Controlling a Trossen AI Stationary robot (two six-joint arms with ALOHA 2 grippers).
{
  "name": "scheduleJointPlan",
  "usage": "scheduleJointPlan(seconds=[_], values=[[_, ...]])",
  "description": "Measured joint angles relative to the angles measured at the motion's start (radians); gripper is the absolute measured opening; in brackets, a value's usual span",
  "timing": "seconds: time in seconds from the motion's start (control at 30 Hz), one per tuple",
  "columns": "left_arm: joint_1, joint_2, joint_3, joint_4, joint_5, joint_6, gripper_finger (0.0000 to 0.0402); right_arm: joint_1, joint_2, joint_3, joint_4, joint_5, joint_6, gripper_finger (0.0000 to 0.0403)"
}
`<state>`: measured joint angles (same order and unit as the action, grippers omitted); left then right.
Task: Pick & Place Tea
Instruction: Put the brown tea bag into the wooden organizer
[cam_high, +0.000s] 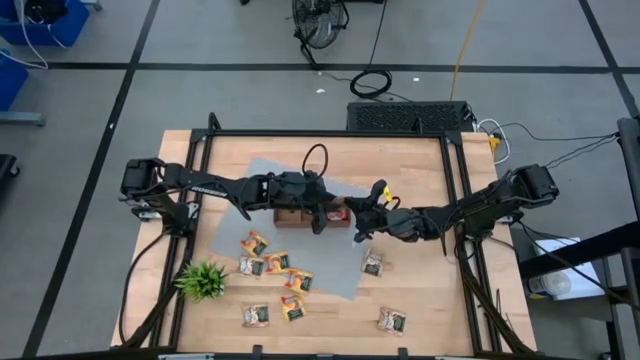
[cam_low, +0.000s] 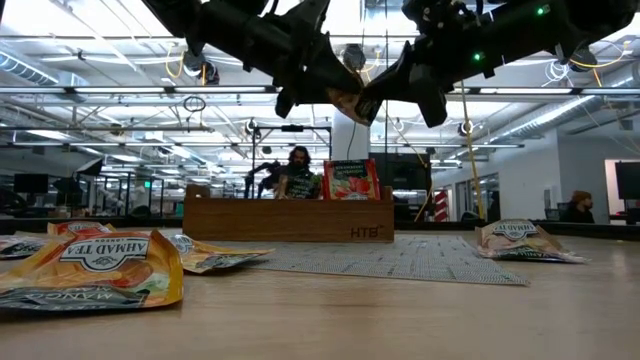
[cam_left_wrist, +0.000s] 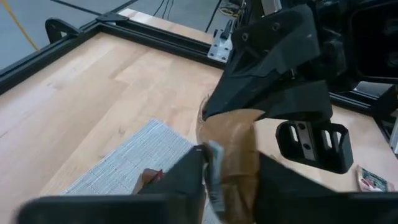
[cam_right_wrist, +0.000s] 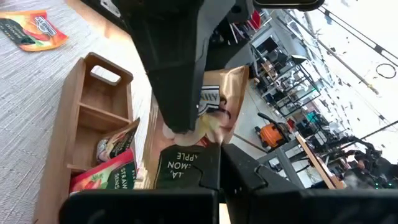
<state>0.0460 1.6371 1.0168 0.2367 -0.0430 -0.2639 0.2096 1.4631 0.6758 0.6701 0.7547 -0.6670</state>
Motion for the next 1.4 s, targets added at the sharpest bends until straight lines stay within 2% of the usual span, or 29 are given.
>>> scheduleJointPlan(seconds=[0.07, 0.13, 0.33, 0.57, 0.7, 0.83, 0.97, 1.03, 1.07, 1.2, 1.3, 1.4], values=[[0.0, 0.0, 0.0, -0.001, 0.007, 0.019, 0.0039, 0.0, 0.0, 0.0, 0.0, 0.0, 0.0, 0.0], [0.001, 0.0, 0.0, -0.004, 0.015, 0.042, 0.0017, 0.002, 0.0, 0.0, -0.001, 0.001, 0.0, 0.0], [0.0, -0.001, 0.001, -0.063, 0.007, 0.106, 0.0015, 0.027, 0.0, 0.0, -0.007, 0.014, 0.0, 0.0], [-0.03, 0.0, 0.0, -0.071, -0.078, 0.205, 0.0015, 0.07, -0.001, 0.0, 0.008, 0.219, 0.016, 0.0001], [-0.065, 0.0, 0.0, 0.003, -0.123, 0.291, 0.0015, 0.074, -0.001, 0.0, 0.007, 0.271, 0.056, 0.0011], [-0.091, 0.0, -0.061, 0.202, -0.144, 0.365, 0.0015, 0.072, -0.03, 0.001, 0.009, 0.27, 0.071, 0.003], [-0.086, 0.0, -0.238, 0.593, -0.155, 0.404, 0.0015, 0.057, -0.097, 0.001, -0.025, 0.251, 0.116, 0.0045], [-0.079, 0.0, -0.33, 0.817, -0.14, 0.413, 0.0015, 0.04, -0.141, 0.001, -0.064, 0.169, 0.145, 0.0053], [-0.077, 0.005, -0.368, 0.919, -0.121, 0.412, 0.0015, 0.027, -0.164, 0.004, -0.105, 0.096, 0.166, 0.0058], [-0.081, 0.012, -0.476, 1.216, -0.03, 0.42, 0.0015, -0.065, -0.216, 0.084, -0.333, -0.278, 0.345, 0.009], [-0.081, 0.011, -0.49, 1.245, -0.01, 0.419, 0.0015, -0.137, -0.209, 0.174, -0.426, -0.524, 0.437, 0.013], [-0.08, 0.013, -0.484, 1.212, -0.005, 0.418, 0.0015, -0.181, -0.179, 0.236, -0.432, -0.632, 0.447, 0.0172]])
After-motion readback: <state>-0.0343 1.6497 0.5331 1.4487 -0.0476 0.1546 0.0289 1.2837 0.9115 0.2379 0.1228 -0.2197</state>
